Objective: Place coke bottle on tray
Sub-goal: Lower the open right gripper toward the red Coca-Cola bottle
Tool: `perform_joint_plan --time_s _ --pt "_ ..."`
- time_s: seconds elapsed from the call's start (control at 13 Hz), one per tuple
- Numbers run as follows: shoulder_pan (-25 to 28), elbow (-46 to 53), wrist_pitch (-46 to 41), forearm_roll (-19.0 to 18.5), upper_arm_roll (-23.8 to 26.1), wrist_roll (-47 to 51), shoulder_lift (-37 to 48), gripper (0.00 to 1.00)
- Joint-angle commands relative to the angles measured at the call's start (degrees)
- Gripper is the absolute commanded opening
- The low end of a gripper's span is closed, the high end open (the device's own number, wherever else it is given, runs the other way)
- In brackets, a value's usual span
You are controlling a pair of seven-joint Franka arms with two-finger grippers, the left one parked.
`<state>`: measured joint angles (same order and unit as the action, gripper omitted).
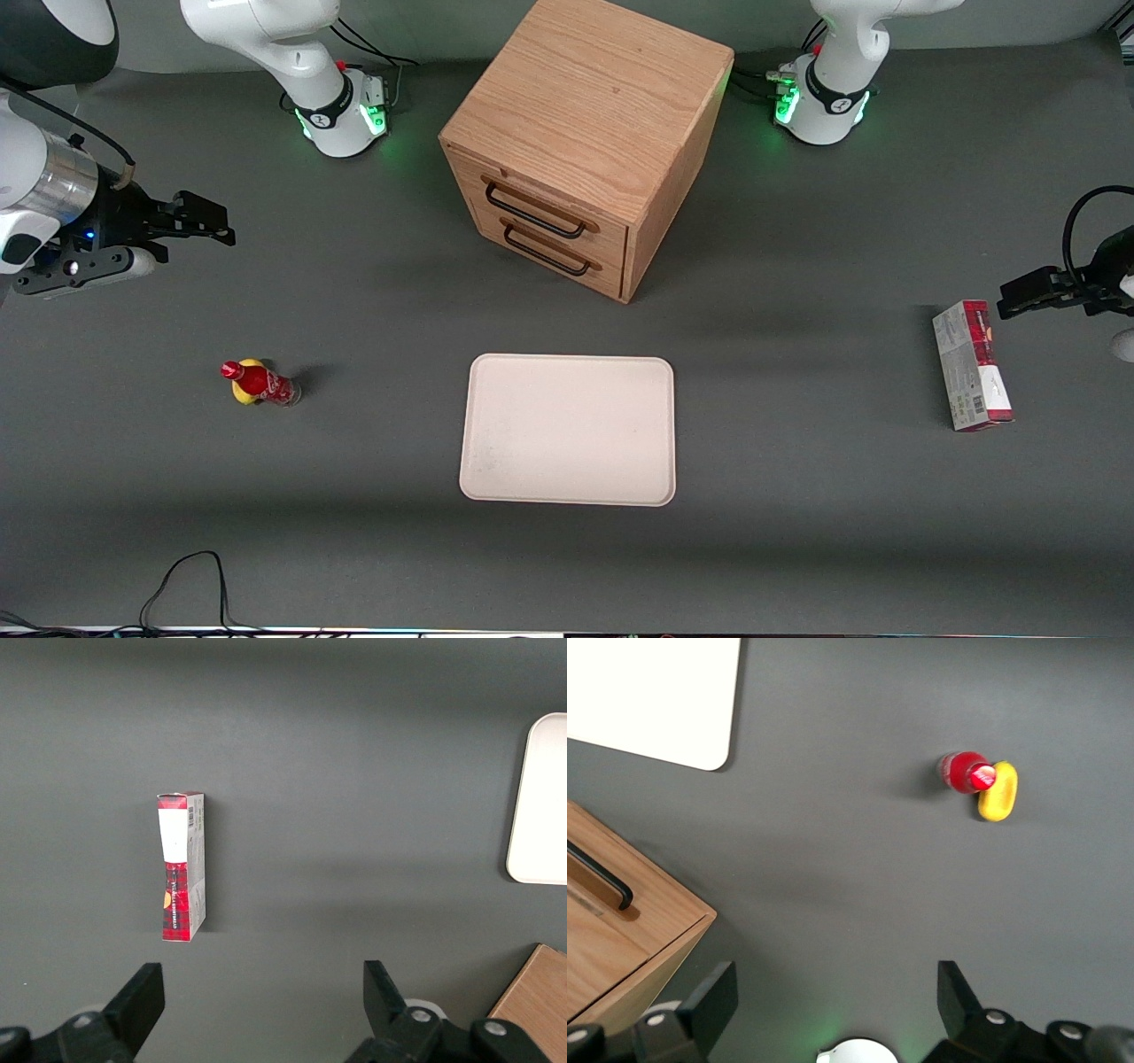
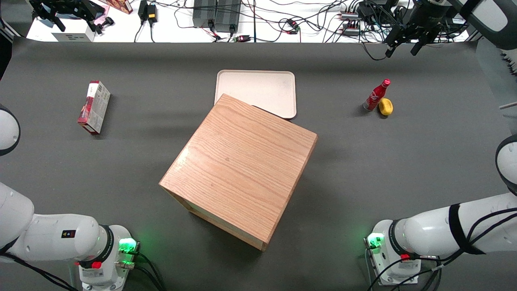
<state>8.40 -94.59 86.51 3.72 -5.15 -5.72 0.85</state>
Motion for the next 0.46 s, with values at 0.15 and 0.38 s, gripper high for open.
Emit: perform_joint_plan --time_s 0.15,0.38 --pt "-1.1 20.0 -4.1 -1.4 -5.2 -4.4 -14.3 1.00" --pt "-3.5 32.2 -8.4 -1.2 -5.4 -4.7 -23.6 1.00"
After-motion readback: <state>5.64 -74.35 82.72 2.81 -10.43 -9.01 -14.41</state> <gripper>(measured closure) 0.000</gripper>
